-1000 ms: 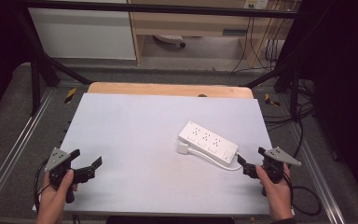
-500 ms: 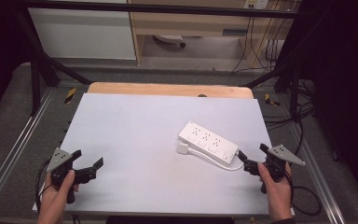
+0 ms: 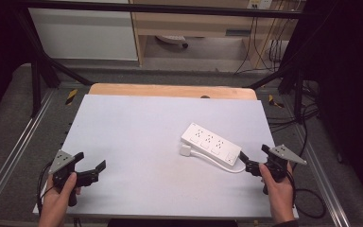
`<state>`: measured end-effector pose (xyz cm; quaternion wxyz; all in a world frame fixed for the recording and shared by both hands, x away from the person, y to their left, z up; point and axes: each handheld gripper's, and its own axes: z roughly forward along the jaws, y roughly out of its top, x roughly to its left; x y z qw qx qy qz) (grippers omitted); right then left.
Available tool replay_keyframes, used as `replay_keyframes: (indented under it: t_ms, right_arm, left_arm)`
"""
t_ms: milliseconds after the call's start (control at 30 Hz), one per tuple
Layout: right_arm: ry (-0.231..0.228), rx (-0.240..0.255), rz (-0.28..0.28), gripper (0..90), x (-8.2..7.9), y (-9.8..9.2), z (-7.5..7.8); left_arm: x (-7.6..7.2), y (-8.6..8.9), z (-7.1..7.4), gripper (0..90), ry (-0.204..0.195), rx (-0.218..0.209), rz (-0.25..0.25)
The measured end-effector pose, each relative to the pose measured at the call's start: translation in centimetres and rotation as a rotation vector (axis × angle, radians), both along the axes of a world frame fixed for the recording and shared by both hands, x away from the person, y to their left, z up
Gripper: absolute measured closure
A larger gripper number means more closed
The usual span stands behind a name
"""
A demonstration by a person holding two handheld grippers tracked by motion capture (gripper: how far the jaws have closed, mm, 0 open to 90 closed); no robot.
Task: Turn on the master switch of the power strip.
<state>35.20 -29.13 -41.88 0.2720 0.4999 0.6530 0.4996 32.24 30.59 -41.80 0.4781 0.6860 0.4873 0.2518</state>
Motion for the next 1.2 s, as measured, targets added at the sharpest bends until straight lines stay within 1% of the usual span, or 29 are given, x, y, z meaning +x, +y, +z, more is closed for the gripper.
replay_keyframes:
  t_ms: [233, 333, 567, 600, 800, 867, 933, 1100, 1200]
  right_arm:
    - [0.009, -0.008, 0.014, 2.5, 0.4, 0.4, -0.1]
    - [0.017, -0.008, 0.006, 3.1, 0.6, 0.4, -0.2]
    - [0.014, -0.009, 0.006, 4.5, 1.0, 0.6, -0.2]
    - [0.011, -0.012, 0.007, 7.0, 1.2, 0.7, -0.2]
    - [0.01, -0.009, 0.002, 16.0, 2.3, 1.1, -0.2]
    - [0.007, -0.017, 0.005, 21.4, 2.5, 1.4, -0.3]
    - [0.0, -0.025, 0.013, 27.2, 2.5, 1.5, -0.2]
    - [-0.009, -0.025, 0.043, 41.5, 2.2, 1.8, -0.1]
    - [-0.008, -0.038, 0.055, 50.1, 2.1, 2.1, -0.2]
  left_arm:
    - [0.0, -0.2, 0.0, 5.9, 0.001, 0.003, -0.01]
    - [0.0, -0.2, -0.1, 5.9, 0.003, 0.005, -0.009]
    - [0.0, -0.2, 0.0, 5.9, 0.004, 0.004, -0.009]
    - [0.0, -0.2, 0.0, 5.9, 0.004, 0.006, -0.009]
    - [0.0, -0.2, -0.1, 5.9, 0.007, 0.005, -0.006]
    - [0.0, -0.2, -0.1, 5.9, 0.008, 0.003, -0.005]
    - [0.0, -0.2, 0.0, 5.9, 0.008, 0.004, -0.005]
    - [0.0, -0.3, -0.1, 5.9, 0.009, 0.01, -0.011]
    - [0.0, -0.3, 0.0, 5.9, 0.008, 0.008, -0.012]
